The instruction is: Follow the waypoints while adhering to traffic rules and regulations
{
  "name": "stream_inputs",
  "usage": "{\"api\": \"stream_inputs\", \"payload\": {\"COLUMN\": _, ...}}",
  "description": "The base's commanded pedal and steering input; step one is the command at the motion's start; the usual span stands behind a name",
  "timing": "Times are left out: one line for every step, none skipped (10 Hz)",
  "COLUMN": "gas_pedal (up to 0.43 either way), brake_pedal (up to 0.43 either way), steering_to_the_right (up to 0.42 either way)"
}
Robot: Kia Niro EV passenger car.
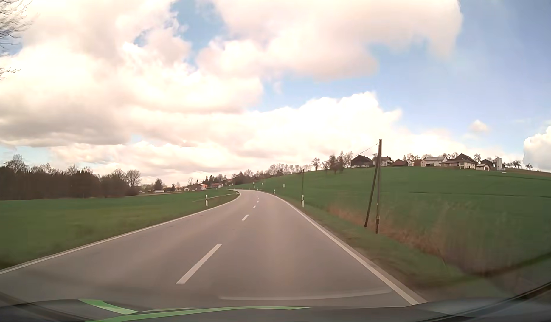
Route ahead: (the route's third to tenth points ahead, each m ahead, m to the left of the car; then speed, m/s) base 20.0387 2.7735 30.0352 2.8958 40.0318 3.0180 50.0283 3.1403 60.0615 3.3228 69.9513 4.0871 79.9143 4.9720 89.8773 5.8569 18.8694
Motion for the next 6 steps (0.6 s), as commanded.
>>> {"api": "stream_inputs", "payload": {"gas_pedal": 0.157, "brake_pedal": 0.000, "steering_to_the_right": -0.001}}
{"api": "stream_inputs", "payload": {"gas_pedal": 0.157, "brake_pedal": 0.000, "steering_to_the_right": -0.001}}
{"api": "stream_inputs", "payload": {"gas_pedal": 0.157, "brake_pedal": 0.000, "steering_to_the_right": -0.001}}
{"api": "stream_inputs", "payload": {"gas_pedal": 0.157, "brake_pedal": 0.000, "steering_to_the_right": -0.002}}
{"api": "stream_inputs", "payload": {"gas_pedal": 0.157, "brake_pedal": 0.000, "steering_to_the_right": -0.002}}
{"api": "stream_inputs", "payload": {"gas_pedal": 0.157, "brake_pedal": 0.000, "steering_to_the_right": -0.002}}
